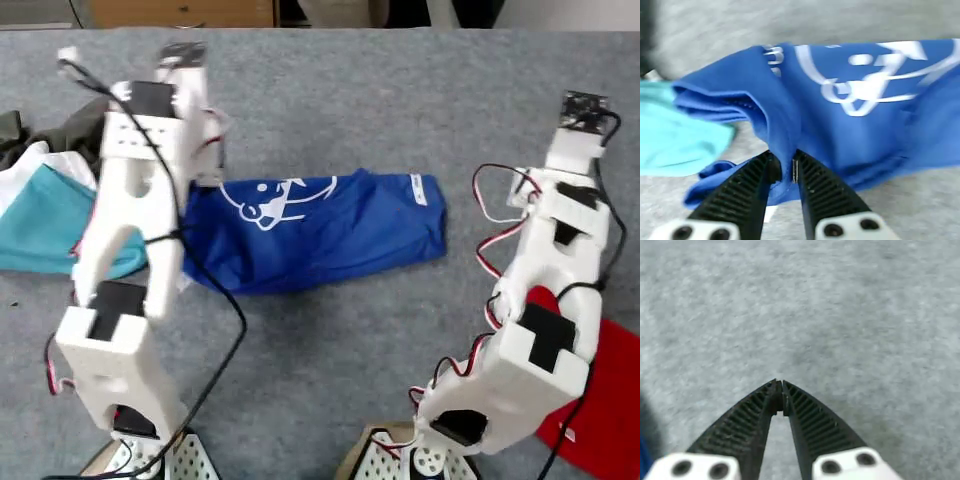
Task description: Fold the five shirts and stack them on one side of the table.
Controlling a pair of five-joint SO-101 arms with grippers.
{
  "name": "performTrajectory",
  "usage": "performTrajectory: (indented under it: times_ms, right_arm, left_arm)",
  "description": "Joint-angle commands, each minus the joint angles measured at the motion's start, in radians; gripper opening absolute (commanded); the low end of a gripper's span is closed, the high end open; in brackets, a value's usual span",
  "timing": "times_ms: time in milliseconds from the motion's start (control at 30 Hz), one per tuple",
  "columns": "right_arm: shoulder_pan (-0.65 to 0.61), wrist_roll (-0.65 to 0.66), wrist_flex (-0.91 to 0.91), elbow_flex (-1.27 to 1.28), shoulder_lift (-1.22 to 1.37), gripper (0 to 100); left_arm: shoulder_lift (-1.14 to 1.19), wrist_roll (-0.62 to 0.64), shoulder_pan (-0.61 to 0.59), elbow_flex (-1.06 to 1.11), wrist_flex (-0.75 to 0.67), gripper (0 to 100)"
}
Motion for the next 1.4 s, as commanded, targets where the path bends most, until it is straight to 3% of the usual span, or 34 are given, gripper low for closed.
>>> performTrajectory:
  times_ms: [0,267,833,1133,1300,1367]
  right_arm:
    - [0.033,-0.011,-0.032,-0.056,0.01,1.2]
    - [0.036,-0.011,-0.026,-0.081,0.031,1.2]
    - [0.139,-0.066,-0.074,-0.081,0.035,1.2]
    - [0.136,-0.063,-0.074,-0.081,0.035,1.2]
    - [0.134,-0.061,-0.074,-0.081,0.035,1.2]
    - [0.134,-0.061,-0.074,-0.081,0.035,1.2]
  left_arm:
    - [-0.054,0.043,0.084,-0.092,0.008,2]
    - [0.047,0.109,0.183,-0.198,-0.012,2]
    - [0.433,0.299,0.578,-0.809,-0.014,2]
    - [0.61,0.339,0.609,-0.916,-0.132,2]
    - [0.608,0.393,0.58,-0.918,-0.126,19]
    - [0.605,0.427,0.542,-0.928,-0.129,20]
